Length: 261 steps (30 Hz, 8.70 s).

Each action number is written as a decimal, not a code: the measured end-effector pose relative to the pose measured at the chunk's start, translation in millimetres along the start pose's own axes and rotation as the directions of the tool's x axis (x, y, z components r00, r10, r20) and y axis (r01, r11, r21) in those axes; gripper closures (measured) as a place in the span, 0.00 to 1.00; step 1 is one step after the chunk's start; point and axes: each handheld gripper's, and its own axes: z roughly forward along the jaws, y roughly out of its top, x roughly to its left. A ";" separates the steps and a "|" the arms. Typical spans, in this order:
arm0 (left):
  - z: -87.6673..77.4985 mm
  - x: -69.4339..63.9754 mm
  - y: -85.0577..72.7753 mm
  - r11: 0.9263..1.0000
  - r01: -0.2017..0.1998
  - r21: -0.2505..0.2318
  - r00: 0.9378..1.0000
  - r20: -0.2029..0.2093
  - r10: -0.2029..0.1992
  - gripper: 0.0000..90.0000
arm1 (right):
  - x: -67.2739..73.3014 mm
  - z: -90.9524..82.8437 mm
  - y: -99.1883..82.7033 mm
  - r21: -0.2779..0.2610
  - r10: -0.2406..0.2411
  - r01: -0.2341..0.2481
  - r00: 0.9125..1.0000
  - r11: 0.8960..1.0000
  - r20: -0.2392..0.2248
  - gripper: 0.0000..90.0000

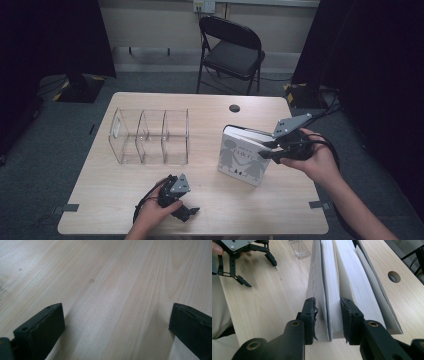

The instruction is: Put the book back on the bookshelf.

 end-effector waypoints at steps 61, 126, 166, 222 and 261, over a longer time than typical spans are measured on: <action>0.3 -0.5 0.1 1.000 0.007 -0.002 1.000 -0.001 -0.007 0.00 | 25.5 -6.3 -13.6 -0.087 -0.042 0.030 0.989 0.996 -0.142 0.62; -58.9 24.7 157.1 0.977 -0.115 0.182 0.993 0.061 0.106 0.22 | 16.5 9.3 -37.4 -0.092 0.012 -0.028 0.986 0.995 -0.167 0.38; -44.8 15.4 212.5 0.959 -0.209 0.191 0.975 0.119 0.189 0.22 | 12.8 9.5 -54.3 -0.088 0.037 -0.053 0.983 0.995 -0.181 0.36; -69.3 -4.3 203.3 0.936 -0.205 0.286 0.976 0.129 0.174 0.58 | 19.6 59.7 -129.3 -0.040 0.152 -0.160 0.976 0.986 -0.155 0.21; -65.2 -2.7 209.3 0.904 -0.182 0.386 0.983 0.099 0.156 0.51 | 45.8 112.5 -176.8 -0.126 0.189 -0.191 0.982 0.973 -0.026 0.14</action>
